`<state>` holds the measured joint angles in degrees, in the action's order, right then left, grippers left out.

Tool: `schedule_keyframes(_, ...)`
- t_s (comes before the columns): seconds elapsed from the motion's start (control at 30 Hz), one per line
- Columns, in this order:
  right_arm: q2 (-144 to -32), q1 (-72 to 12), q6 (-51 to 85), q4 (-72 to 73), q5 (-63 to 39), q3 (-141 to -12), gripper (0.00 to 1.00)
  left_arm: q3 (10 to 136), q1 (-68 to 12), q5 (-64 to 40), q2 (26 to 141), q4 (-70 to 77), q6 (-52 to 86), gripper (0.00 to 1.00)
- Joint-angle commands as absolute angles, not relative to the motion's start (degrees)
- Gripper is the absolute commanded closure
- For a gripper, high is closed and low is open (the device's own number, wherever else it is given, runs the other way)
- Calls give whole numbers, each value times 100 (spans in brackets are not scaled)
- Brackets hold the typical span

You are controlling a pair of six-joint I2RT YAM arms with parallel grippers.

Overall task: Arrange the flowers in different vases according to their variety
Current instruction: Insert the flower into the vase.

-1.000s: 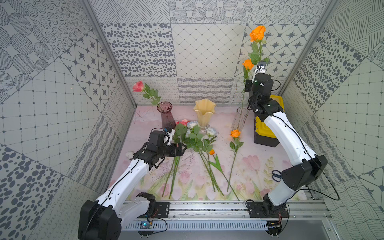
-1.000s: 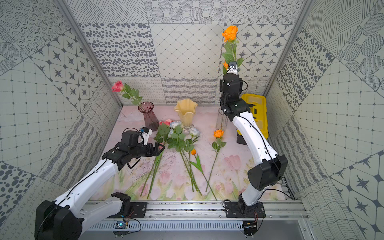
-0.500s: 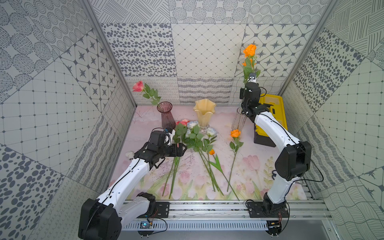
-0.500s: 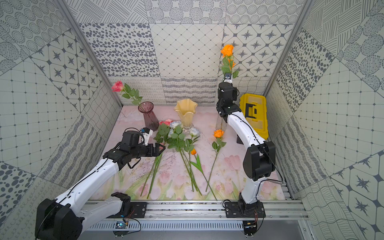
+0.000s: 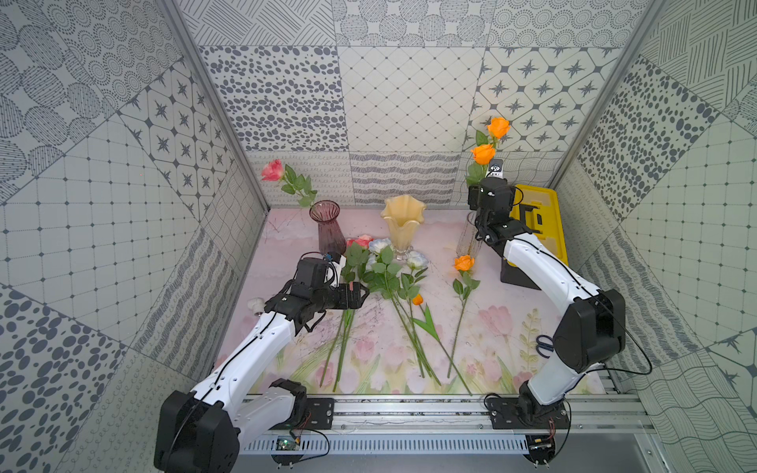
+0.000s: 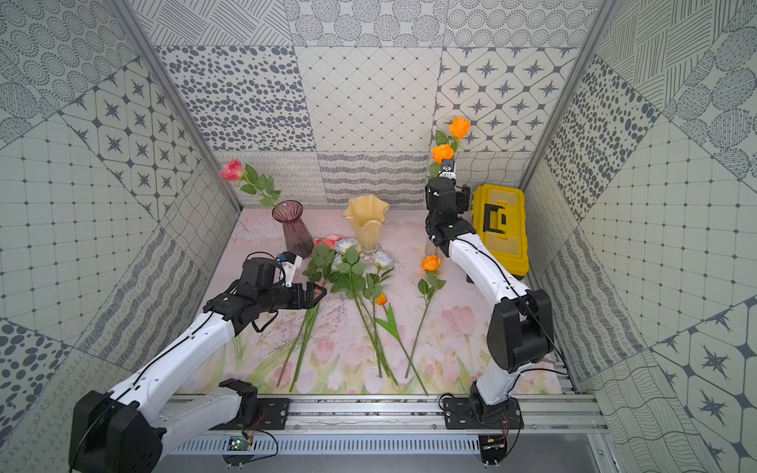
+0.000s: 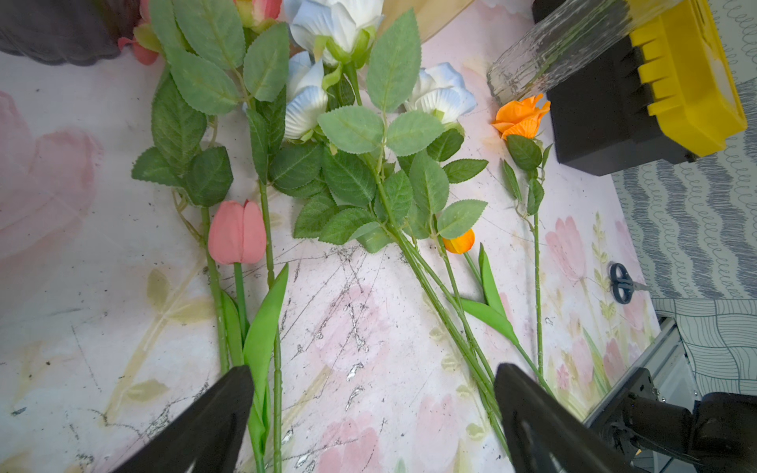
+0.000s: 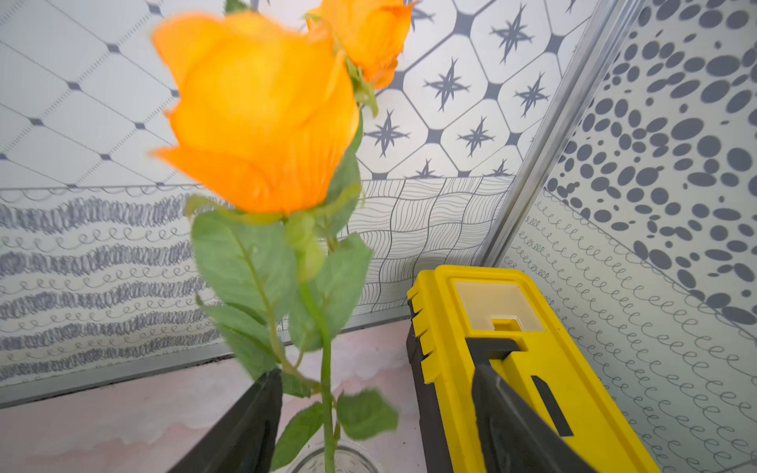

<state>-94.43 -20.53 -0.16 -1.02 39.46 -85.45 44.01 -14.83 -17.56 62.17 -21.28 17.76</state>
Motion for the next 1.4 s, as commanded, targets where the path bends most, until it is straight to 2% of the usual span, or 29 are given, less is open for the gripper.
schedule_keyframes(0.0, -9010, -2184, 89, -71, 3931, -8414, 21, 4485, -1537, -1720, 6219, -2169, 1714, 3)
schedule_keyframes(0.33, -8105, -2672, 918, -1485, 3472, -8016, 21, 4803, -1937, -729, 6596, -3304, 1571, 7)
schedule_keyframes(0.6, -7367, -2913, 2048, -2370, 2598, -7126, 21, 4857, -2103, -294, 6842, -3779, 1797, 13)
schedule_keyframes(0.7, -7198, -2994, 2295, -2598, 2205, -6883, 21, 4942, -2110, -70, 6951, -4165, 1854, 18)
schedule_keyframes(0.83, -7007, -3100, 2455, -2824, 1917, -6636, 21, 5093, -2101, -103, 7101, -4573, 1829, 31)
schedule_keyframes(1.0, -6768, -3106, 2601, -2892, 1696, -6379, 21, 5121, -2101, -212, 7264, -4737, 1823, 38)
schedule_keyframes(1.13, -6557, -3114, 2730, -2994, 1499, -6276, 21, 5145, -2109, -360, 7440, -4805, 1878, 52)
schedule_keyframes(1.37, -6240, -3114, 2798, -3251, 1384, -6169, 21, 5194, -2567, -399, 7693, -4916, 1975, 54)
